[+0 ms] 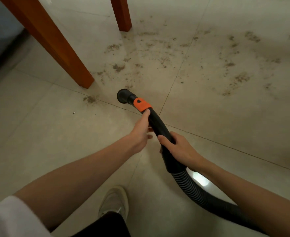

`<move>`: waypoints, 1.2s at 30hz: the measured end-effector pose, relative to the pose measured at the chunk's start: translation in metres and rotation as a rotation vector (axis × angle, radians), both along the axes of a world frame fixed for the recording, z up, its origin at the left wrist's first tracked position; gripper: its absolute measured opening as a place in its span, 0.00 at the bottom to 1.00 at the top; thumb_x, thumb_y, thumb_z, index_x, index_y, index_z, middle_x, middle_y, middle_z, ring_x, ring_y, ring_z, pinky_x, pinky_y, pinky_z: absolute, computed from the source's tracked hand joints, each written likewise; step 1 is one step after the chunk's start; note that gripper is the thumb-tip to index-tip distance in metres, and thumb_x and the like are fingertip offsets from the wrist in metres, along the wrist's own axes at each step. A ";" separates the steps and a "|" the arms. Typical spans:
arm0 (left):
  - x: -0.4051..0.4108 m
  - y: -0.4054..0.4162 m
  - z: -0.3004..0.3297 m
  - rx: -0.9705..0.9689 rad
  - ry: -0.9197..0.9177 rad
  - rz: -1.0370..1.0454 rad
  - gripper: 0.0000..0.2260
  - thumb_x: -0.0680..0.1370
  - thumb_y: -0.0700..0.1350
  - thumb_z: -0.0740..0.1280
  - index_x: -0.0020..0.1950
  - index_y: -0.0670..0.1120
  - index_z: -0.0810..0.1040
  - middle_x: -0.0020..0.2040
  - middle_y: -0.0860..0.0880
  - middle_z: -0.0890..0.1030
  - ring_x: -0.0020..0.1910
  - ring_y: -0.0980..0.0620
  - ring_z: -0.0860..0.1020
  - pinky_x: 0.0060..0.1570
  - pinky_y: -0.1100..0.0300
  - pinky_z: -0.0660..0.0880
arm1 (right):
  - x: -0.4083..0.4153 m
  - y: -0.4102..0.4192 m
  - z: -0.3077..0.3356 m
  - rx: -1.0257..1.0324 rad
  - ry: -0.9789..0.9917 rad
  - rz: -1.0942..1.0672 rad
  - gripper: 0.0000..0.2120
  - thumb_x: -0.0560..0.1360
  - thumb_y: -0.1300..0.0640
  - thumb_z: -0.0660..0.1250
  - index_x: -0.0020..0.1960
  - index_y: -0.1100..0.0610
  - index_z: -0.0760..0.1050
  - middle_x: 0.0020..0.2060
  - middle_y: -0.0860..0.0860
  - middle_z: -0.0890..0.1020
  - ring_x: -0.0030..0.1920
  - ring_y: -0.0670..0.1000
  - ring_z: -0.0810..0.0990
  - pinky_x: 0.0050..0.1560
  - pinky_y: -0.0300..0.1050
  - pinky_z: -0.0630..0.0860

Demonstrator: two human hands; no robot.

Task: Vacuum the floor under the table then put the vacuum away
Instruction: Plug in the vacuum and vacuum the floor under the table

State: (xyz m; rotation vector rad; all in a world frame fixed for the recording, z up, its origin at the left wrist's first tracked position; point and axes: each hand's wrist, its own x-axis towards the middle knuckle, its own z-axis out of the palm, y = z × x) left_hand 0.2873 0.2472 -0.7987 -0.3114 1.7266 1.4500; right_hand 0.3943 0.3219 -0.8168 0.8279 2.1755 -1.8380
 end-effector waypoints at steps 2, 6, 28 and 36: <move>-0.014 -0.003 0.006 0.050 -0.061 0.179 0.21 0.82 0.57 0.53 0.63 0.42 0.70 0.55 0.43 0.76 0.55 0.45 0.75 0.57 0.50 0.72 | -0.008 -0.001 0.004 0.170 -0.004 0.116 0.11 0.78 0.46 0.62 0.48 0.55 0.72 0.39 0.51 0.81 0.39 0.49 0.80 0.40 0.41 0.75; -0.036 -0.026 0.007 0.019 -0.105 0.395 0.23 0.81 0.57 0.54 0.68 0.42 0.66 0.46 0.45 0.74 0.49 0.47 0.74 0.50 0.51 0.73 | -0.029 -0.013 0.011 0.306 -0.011 0.300 0.17 0.77 0.43 0.62 0.52 0.58 0.73 0.43 0.53 0.81 0.43 0.52 0.80 0.45 0.46 0.77; -0.097 -0.145 -0.027 -0.087 -0.005 0.721 0.22 0.82 0.56 0.53 0.66 0.40 0.69 0.48 0.44 0.77 0.47 0.47 0.77 0.52 0.54 0.74 | -0.107 -0.118 -0.004 0.323 -0.003 0.555 0.20 0.77 0.40 0.59 0.58 0.55 0.70 0.44 0.54 0.80 0.44 0.54 0.80 0.47 0.49 0.77; -0.118 -0.142 -0.023 -0.009 -0.054 0.650 0.20 0.81 0.56 0.56 0.63 0.41 0.70 0.40 0.46 0.75 0.38 0.51 0.75 0.40 0.58 0.75 | -0.123 -0.115 -0.004 0.297 -0.010 0.506 0.19 0.77 0.39 0.60 0.56 0.55 0.70 0.42 0.53 0.81 0.43 0.53 0.81 0.48 0.53 0.79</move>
